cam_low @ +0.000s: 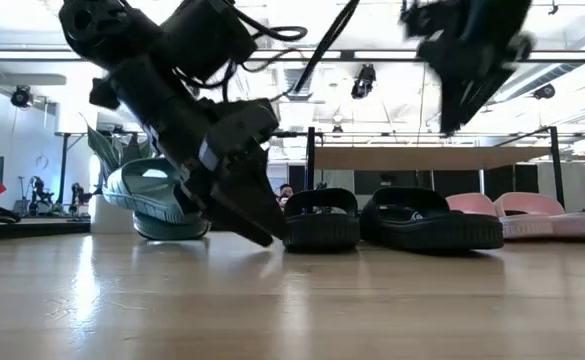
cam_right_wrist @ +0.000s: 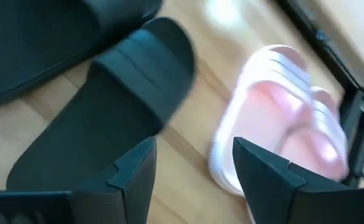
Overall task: Pick and place slides into the shelf
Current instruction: Adjust the black slides under the shelf
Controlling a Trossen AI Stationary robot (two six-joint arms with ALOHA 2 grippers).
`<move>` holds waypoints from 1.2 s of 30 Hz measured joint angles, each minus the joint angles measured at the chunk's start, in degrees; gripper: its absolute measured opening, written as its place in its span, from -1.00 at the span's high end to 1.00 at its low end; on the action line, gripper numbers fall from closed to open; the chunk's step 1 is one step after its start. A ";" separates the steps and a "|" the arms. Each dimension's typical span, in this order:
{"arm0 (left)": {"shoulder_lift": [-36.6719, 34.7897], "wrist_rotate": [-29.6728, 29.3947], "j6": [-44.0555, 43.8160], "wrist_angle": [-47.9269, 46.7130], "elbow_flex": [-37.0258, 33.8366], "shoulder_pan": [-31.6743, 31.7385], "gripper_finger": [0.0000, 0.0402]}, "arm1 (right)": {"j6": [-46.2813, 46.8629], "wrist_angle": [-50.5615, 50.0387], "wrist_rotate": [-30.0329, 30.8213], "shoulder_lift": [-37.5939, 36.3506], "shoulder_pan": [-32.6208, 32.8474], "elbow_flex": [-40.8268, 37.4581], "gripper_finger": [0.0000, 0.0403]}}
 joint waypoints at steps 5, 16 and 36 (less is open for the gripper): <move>-5.52 -3.10 0.95 -6.49 -0.33 -0.40 -0.04 | 8.44 -7.11 1.56 -6.88 2.07 -0.72 -0.01; -4.90 -5.72 14.03 -4.03 -0.59 10.97 0.60 | 8.98 -6.06 3.18 -7.65 1.61 -2.84 -0.01; 2.74 -0.54 15.25 -5.43 9.03 11.86 1.00 | 4.94 -5.93 -5.58 -6.05 3.87 -3.91 -0.01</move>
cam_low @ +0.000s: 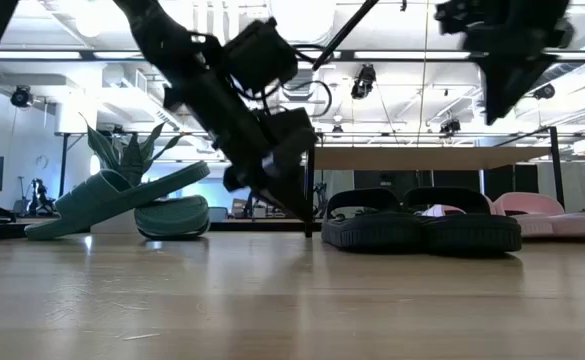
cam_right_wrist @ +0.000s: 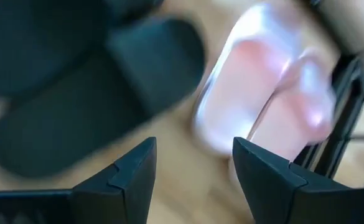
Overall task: Pick and place slides into the shelf
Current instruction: Adjust the black slides under the shelf
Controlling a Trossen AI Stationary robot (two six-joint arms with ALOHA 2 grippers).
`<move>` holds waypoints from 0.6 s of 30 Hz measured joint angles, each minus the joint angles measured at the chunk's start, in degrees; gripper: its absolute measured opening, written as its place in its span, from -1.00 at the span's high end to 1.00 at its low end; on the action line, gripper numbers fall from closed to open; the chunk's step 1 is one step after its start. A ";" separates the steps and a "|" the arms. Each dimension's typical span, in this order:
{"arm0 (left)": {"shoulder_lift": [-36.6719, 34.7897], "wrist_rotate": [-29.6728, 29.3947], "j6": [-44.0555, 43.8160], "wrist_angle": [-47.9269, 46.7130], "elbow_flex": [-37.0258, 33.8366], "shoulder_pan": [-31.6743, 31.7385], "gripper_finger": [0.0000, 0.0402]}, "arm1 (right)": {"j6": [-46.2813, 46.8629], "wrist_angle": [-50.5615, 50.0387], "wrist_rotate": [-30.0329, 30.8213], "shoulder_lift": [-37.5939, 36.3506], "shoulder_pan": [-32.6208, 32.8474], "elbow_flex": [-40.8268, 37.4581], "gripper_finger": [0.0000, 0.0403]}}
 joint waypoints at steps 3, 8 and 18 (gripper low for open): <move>-4.61 -0.23 -0.24 -6.90 -0.30 -1.32 1.00 | 0.51 2.96 -8.72 -0.22 3.31 -1.95 0.05; -11.07 -0.24 -3.55 -12.26 -0.87 -7.17 1.00 | 12.10 22.80 -18.55 -0.22 10.42 -9.33 0.29; -13.38 -4.33 -13.35 -13.67 -1.62 -22.83 1.00 | 28.94 49.18 -11.87 2.38 12.18 -19.10 0.93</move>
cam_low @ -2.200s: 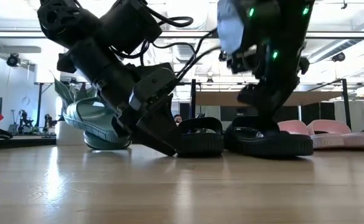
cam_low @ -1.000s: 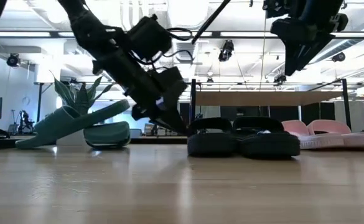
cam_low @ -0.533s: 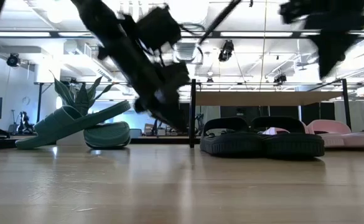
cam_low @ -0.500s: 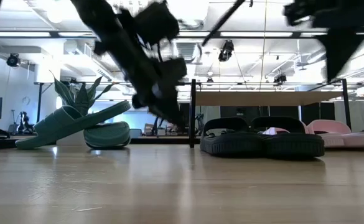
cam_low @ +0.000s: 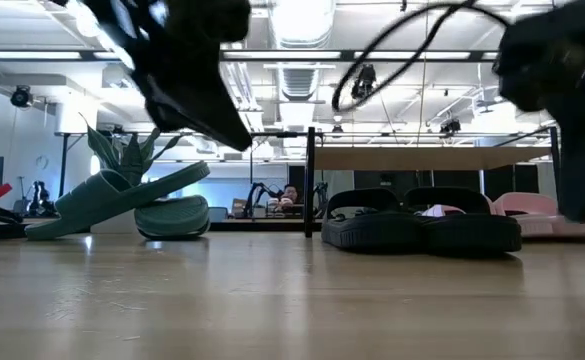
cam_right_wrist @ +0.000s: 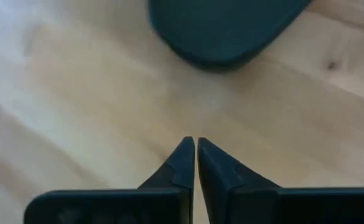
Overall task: Pick and place slides into the shelf
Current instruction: Adjust the black slides under the shelf
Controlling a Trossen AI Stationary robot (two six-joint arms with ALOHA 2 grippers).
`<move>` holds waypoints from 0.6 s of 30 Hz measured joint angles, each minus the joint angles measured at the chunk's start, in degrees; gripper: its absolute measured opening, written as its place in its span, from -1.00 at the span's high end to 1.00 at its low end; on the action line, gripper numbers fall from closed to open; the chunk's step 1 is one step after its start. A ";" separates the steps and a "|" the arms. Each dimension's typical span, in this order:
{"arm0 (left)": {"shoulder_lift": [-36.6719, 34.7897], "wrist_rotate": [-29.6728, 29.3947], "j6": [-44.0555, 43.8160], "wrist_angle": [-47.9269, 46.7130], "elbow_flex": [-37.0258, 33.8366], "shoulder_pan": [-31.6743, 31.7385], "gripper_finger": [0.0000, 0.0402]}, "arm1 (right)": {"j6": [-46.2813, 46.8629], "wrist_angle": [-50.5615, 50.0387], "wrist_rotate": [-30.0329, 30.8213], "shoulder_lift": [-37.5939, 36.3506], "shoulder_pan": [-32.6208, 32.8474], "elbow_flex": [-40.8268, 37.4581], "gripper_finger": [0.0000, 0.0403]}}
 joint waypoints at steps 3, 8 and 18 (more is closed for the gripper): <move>0.49 -3.50 -3.07 0.19 -0.32 -3.15 1.00 | -2.76 0.11 -0.14 1.74 -2.37 -0.51 0.94; 2.12 -4.87 -8.57 0.42 -0.54 -4.72 1.00 | -9.46 0.12 -0.25 3.33 -7.69 -0.91 0.94; 7.97 -4.74 -10.75 14.24 -0.51 -4.50 1.00 | -12.44 -4.25 2.50 2.01 -14.38 -1.52 0.94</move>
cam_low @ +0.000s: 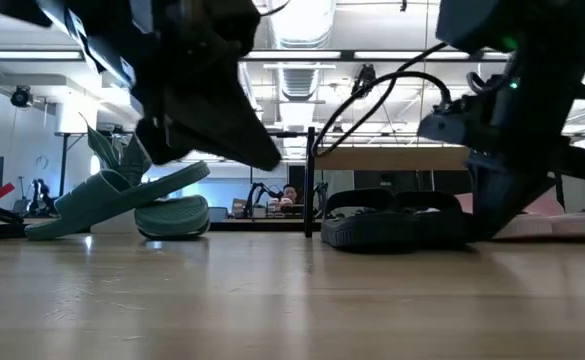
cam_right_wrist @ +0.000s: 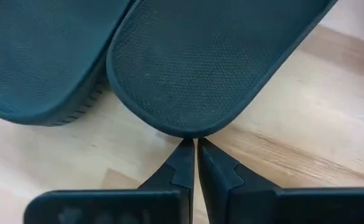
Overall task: Pick and place slides into the shelf
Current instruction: Adjust the black slides under the shelf
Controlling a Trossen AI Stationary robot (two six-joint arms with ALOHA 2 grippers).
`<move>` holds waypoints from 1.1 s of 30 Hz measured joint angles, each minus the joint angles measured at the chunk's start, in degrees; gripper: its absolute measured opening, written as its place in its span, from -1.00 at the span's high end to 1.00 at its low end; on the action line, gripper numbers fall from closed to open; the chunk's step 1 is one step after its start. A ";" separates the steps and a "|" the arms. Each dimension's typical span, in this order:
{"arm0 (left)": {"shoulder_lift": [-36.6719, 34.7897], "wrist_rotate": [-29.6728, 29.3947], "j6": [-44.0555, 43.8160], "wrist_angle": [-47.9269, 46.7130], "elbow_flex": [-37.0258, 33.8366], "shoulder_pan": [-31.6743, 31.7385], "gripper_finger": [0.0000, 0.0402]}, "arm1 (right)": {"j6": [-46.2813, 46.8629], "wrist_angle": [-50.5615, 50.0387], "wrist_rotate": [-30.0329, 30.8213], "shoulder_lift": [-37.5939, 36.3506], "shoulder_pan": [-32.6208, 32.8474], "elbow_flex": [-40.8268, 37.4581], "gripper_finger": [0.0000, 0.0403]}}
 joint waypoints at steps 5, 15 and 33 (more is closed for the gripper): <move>6.22 0.10 2.23 9.69 0.00 2.02 1.00 | 1.37 -2.90 0.63 -2.88 1.89 1.95 0.94; 18.21 1.37 13.55 18.69 6.88 9.74 1.00 | 12.21 -17.23 3.47 -8.51 9.95 7.86 0.94; 15.19 -0.03 16.60 9.04 9.94 18.64 1.00 | 18.95 -6.52 3.39 -6.53 13.07 3.19 0.94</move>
